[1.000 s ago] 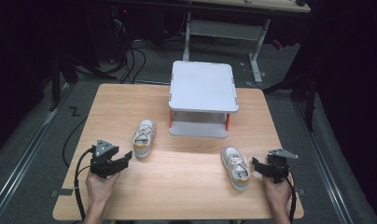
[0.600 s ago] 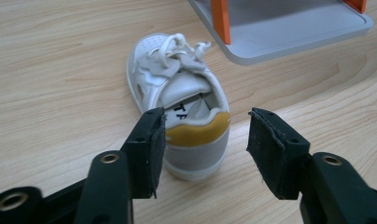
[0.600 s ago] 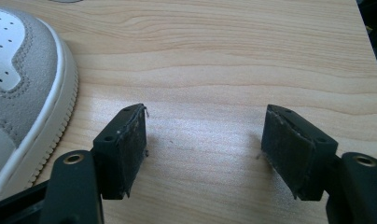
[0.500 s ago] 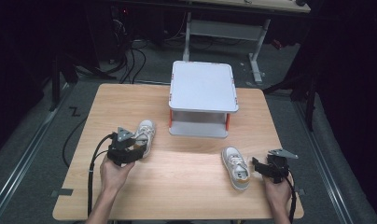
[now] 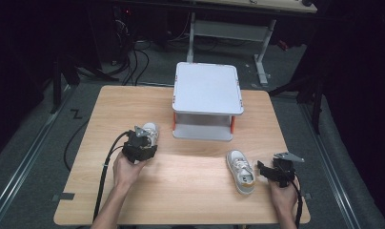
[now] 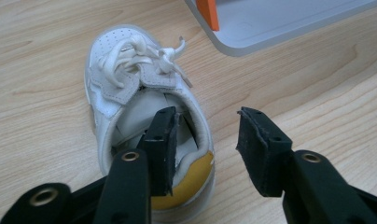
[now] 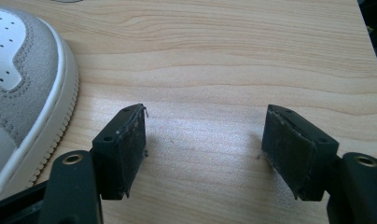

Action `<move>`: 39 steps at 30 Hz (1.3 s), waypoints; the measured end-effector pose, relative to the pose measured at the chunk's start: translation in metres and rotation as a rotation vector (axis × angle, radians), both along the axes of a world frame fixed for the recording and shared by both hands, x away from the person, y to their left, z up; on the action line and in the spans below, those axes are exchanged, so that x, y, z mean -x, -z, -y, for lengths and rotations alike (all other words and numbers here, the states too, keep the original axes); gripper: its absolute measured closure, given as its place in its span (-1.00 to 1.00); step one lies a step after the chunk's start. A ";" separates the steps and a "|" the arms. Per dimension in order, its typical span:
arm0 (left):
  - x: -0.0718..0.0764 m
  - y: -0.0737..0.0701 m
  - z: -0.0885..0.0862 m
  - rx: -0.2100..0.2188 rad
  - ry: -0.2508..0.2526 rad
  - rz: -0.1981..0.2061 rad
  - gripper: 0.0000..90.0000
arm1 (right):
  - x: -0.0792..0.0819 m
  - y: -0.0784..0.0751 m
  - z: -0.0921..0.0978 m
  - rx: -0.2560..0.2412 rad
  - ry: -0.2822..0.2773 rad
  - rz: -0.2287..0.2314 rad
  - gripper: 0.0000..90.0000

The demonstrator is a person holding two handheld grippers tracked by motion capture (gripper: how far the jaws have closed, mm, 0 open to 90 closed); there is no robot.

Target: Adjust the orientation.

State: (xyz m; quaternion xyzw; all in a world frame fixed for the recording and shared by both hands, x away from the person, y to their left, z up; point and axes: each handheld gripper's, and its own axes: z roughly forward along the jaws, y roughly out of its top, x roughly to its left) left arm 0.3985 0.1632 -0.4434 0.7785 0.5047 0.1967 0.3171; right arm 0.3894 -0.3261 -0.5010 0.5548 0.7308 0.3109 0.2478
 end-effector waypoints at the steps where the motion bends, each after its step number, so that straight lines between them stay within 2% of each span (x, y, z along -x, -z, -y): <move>1: -0.002 0.002 0.000 -0.001 0.000 -0.003 0.31 | 0.000 0.000 0.000 0.000 0.000 0.000 -0.33; 6: -0.007 0.005 -0.002 0.002 0.004 -0.015 0.47 | 0.000 0.000 0.000 0.000 0.000 0.000 -0.33; 7: -0.012 0.008 -0.001 -0.017 0.003 -0.036 0.50 | 0.000 0.000 0.000 0.000 0.000 0.000 -0.33; 10: -0.015 0.010 0.002 -0.031 0.005 -0.045 0.56 | 0.000 0.000 0.000 0.001 -0.001 0.001 -0.33; 13: -0.015 0.012 0.003 -0.018 0.023 -0.027 0.71 | 0.000 0.000 0.000 0.001 -0.002 0.001 -0.33; 18: -0.012 0.009 0.003 -0.008 0.014 -0.001 0.76 | 0.000 0.000 0.000 0.000 -0.001 -0.001 -0.33; 21: -0.007 0.003 0.005 0.010 0.013 0.027 0.78 | 0.000 0.000 0.000 0.000 -0.001 -0.001 -0.33; 23: -0.006 0.002 0.005 0.013 0.015 0.033 0.79 | 0.000 0.000 0.000 0.000 -0.001 -0.001 -0.33; 25: -0.002 -0.004 0.004 0.038 0.019 0.037 0.79 | 0.000 0.000 0.000 0.000 -0.001 -0.001 -0.34; 32: 0.017 -0.020 0.009 0.077 0.059 0.053 0.79 | 0.000 0.000 0.000 0.000 -0.002 -0.001 -0.34; 37: 0.028 -0.028 0.024 0.084 0.090 0.056 0.79 | 0.000 0.000 0.000 0.000 -0.002 -0.001 -0.34; 39: 0.034 -0.030 0.037 0.077 0.123 0.047 0.78 | 0.000 0.000 0.000 -0.001 -0.002 -0.002 -0.34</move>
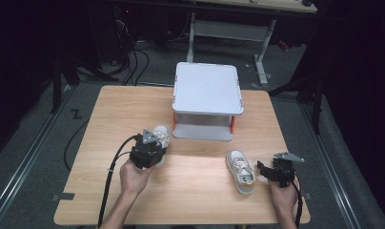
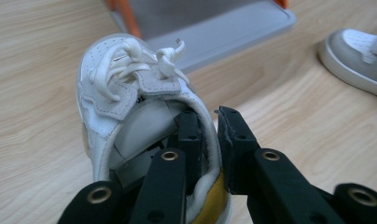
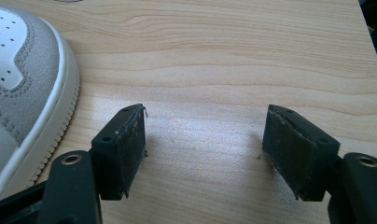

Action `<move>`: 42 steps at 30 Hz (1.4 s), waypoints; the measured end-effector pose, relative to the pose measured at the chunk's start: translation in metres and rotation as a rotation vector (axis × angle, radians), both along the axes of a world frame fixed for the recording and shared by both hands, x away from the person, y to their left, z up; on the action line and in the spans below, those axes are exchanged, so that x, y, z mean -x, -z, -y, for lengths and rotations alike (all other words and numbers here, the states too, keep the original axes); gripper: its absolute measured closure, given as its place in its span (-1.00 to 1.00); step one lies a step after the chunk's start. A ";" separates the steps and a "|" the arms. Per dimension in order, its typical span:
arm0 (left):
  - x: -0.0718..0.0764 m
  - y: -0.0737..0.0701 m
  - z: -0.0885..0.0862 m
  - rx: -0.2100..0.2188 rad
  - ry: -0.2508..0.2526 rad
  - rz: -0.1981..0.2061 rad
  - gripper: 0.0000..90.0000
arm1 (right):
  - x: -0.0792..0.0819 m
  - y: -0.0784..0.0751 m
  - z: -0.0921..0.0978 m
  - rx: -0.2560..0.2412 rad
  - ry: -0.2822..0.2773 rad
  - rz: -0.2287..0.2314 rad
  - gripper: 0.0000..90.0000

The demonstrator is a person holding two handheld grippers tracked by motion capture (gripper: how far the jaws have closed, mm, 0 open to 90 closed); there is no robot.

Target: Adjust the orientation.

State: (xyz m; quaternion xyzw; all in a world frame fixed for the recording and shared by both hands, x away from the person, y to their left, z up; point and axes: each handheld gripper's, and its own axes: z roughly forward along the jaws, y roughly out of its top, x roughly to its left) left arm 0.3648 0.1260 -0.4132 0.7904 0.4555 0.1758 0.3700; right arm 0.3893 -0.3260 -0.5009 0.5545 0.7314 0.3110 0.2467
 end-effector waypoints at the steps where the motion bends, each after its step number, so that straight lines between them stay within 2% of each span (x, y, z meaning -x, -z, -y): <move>1: 0.000 0.000 0.000 0.000 0.000 0.000 0.78 | 0.000 0.000 0.000 0.000 0.000 0.000 -0.34; 5: 0.001 0.001 0.016 -0.012 0.020 -0.011 0.78 | 0.000 0.000 0.000 0.000 0.000 0.000 -0.34; 6: 0.000 0.002 0.025 -0.018 0.031 -0.015 0.78 | 0.000 0.000 0.000 0.000 0.000 0.000 -0.34; 11: -0.001 0.005 0.040 -0.025 0.049 -0.023 0.78 | 0.000 0.000 0.000 0.000 -0.001 0.000 -0.34; 16: 0.001 0.007 0.064 -0.035 0.073 -0.040 0.77 | 0.000 0.000 0.000 0.000 -0.002 0.000 -0.34; 17: 0.001 0.007 0.064 -0.035 0.073 -0.040 0.77 | 0.000 0.000 0.000 0.000 -0.002 0.000 -0.34; 24: 0.001 0.017 0.094 -0.076 0.094 -0.051 0.77 | 0.000 0.000 0.000 -0.001 -0.005 0.000 -0.35; 30: -0.002 0.027 0.108 -0.064 0.129 -0.089 0.75 | 0.000 0.000 0.000 0.002 -0.008 0.002 -0.35; 37: -0.004 0.031 0.114 -0.056 0.140 -0.108 0.73 | 0.000 0.000 0.000 0.001 -0.006 0.001 -0.35; 42: -0.003 0.032 0.115 -0.069 0.150 -0.106 0.72 | 0.000 0.000 0.000 0.001 -0.007 0.001 -0.35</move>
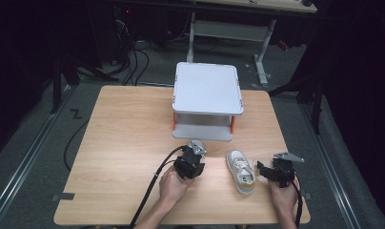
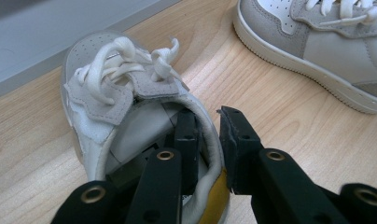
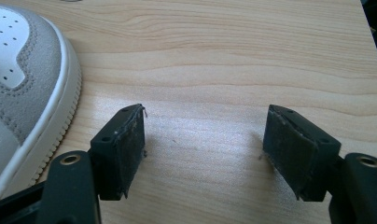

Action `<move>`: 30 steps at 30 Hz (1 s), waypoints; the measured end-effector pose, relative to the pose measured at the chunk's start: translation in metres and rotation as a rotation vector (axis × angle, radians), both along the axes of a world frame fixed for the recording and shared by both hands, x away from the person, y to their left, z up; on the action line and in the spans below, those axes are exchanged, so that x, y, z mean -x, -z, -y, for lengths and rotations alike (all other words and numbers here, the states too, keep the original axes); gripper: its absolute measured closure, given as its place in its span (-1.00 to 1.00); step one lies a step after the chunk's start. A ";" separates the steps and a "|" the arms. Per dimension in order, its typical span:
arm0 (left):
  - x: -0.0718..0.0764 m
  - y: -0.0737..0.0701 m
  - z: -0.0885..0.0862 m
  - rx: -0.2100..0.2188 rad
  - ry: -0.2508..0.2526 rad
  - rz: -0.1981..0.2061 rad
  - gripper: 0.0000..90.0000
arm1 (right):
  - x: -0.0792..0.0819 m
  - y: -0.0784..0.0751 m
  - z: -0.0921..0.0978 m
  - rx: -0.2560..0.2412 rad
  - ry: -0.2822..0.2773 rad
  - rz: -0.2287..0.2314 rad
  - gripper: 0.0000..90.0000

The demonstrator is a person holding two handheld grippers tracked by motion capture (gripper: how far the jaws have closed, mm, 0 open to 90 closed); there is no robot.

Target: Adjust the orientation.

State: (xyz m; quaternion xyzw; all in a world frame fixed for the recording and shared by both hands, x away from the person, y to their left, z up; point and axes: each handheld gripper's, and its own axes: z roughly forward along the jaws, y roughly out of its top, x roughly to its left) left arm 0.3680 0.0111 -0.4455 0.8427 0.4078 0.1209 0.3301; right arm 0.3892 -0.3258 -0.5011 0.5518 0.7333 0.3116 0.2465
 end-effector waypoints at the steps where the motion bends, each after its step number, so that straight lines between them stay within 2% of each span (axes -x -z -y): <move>1: 0.000 0.000 0.000 0.002 -0.001 0.001 0.72 | 0.000 0.000 0.000 0.000 0.000 0.000 -0.35; 4: 0.000 0.000 -0.003 0.017 0.003 0.003 0.67 | 0.000 0.000 0.000 0.000 0.000 0.000 -0.35; 9: 0.000 0.000 -0.003 0.031 0.012 0.005 0.47 | 0.000 0.000 0.000 0.000 0.000 0.000 -0.35; 15: 0.002 -0.006 -0.005 0.049 0.017 0.009 0.34 | 0.000 0.000 0.000 0.000 0.000 0.000 -0.35; 17: 0.005 -0.013 -0.011 0.078 0.012 0.016 0.27 | 0.000 0.000 0.000 0.001 -0.001 0.000 -0.35; 18: 0.005 -0.013 -0.011 0.078 0.012 0.016 0.22 | 0.000 0.000 0.000 0.001 -0.001 0.000 -0.35; 20: 0.007 -0.022 -0.019 0.104 0.001 0.036 0.15 | 0.000 0.000 0.000 0.002 -0.001 0.000 -0.35; 21: 0.007 -0.022 -0.019 0.104 0.001 0.036 0.13 | 0.000 0.000 0.000 0.002 -0.001 0.000 -0.35; 22: 0.009 -0.028 -0.026 0.124 -0.008 0.056 0.11 | 0.000 0.000 0.000 0.002 -0.003 0.001 -0.35; 23: 0.009 -0.028 -0.026 0.124 -0.008 0.056 0.09 | 0.000 0.000 0.000 0.002 -0.001 0.001 -0.35; 24: 0.011 -0.035 -0.035 0.145 -0.024 0.077 0.07 | 0.000 0.000 0.000 0.002 -0.002 0.001 -0.35; 27: 0.011 -0.039 -0.044 0.164 -0.039 0.097 0.05 | 0.000 0.000 0.000 0.002 -0.002 0.000 -0.35; 28: 0.012 -0.044 -0.055 0.182 -0.060 0.115 0.04 | 0.000 0.000 0.000 0.002 -0.001 0.001 -0.35; 30: 0.013 -0.046 -0.063 0.192 -0.073 0.127 0.03 | 0.000 0.000 0.000 0.002 -0.002 0.000 -0.35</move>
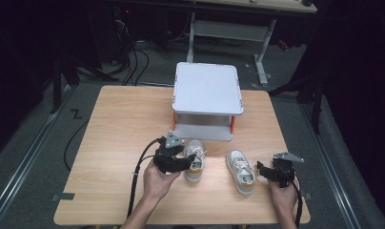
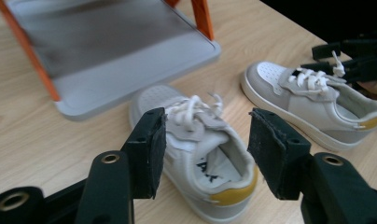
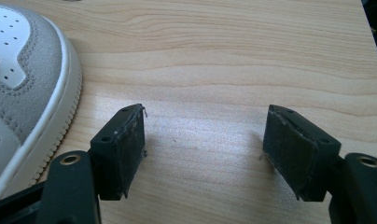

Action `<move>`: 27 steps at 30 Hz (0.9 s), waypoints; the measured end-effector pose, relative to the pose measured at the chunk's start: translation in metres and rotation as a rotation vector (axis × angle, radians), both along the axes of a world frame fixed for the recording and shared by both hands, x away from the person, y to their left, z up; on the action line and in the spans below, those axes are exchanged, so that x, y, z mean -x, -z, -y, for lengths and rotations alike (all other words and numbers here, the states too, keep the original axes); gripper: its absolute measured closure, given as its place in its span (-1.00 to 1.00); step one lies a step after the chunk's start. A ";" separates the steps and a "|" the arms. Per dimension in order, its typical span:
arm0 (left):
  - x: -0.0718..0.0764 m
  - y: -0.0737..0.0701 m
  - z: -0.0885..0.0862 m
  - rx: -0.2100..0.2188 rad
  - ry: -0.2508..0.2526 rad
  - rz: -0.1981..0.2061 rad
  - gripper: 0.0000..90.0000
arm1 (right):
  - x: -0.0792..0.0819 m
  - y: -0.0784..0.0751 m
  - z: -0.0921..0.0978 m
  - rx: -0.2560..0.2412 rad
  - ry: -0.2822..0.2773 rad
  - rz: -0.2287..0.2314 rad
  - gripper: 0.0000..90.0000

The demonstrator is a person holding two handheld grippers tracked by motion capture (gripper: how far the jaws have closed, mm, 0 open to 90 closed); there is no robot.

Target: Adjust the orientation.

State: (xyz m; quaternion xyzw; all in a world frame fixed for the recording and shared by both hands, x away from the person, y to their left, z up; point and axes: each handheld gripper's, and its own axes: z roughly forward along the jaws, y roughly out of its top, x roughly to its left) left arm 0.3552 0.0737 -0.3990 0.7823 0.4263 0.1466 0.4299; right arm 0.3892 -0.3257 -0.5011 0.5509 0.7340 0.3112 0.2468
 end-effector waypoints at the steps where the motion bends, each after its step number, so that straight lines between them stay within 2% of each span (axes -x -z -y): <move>1: 0.000 0.000 0.000 0.000 0.000 0.000 0.03 | 0.000 0.000 0.000 0.000 0.000 0.000 -0.35; 2: 0.001 -0.002 -0.009 0.011 -0.014 0.009 0.02 | 0.000 0.000 0.000 0.001 0.000 0.000 -0.35; 6: 0.002 -0.005 -0.021 0.017 -0.040 0.028 0.00 | 0.000 0.000 0.000 0.000 0.000 0.000 -0.35; 10: 0.006 -0.007 -0.040 0.003 -0.084 0.058 -0.05 | 0.000 0.000 0.000 -0.001 -0.003 0.000 -0.35; 12: 0.007 -0.007 -0.044 0.005 -0.094 0.059 -0.06 | 0.000 0.000 0.000 -0.001 -0.003 -0.001 -0.35; 16: 0.008 -0.001 -0.065 0.013 -0.137 0.057 -0.10 | 0.000 0.000 0.000 -0.001 -0.003 -0.001 -0.35; 17: 0.008 -0.001 -0.065 0.013 -0.137 0.057 -0.10 | 0.000 0.000 0.000 -0.001 -0.003 -0.001 -0.35; 18: 0.009 0.001 -0.074 0.029 -0.152 0.051 -0.11 | 0.000 0.000 0.000 -0.001 -0.002 -0.001 -0.35; 19: 0.009 0.001 -0.074 0.029 -0.152 0.051 -0.11 | 0.000 0.000 0.000 -0.001 -0.002 -0.001 -0.35; 22: 0.012 0.006 -0.088 0.052 -0.181 0.044 -0.12 | 0.000 0.000 0.000 -0.001 -0.002 -0.001 -0.35; 27: 0.014 0.013 -0.099 0.053 -0.196 0.038 -0.14 | 0.000 0.000 -0.001 0.001 0.008 0.000 -0.34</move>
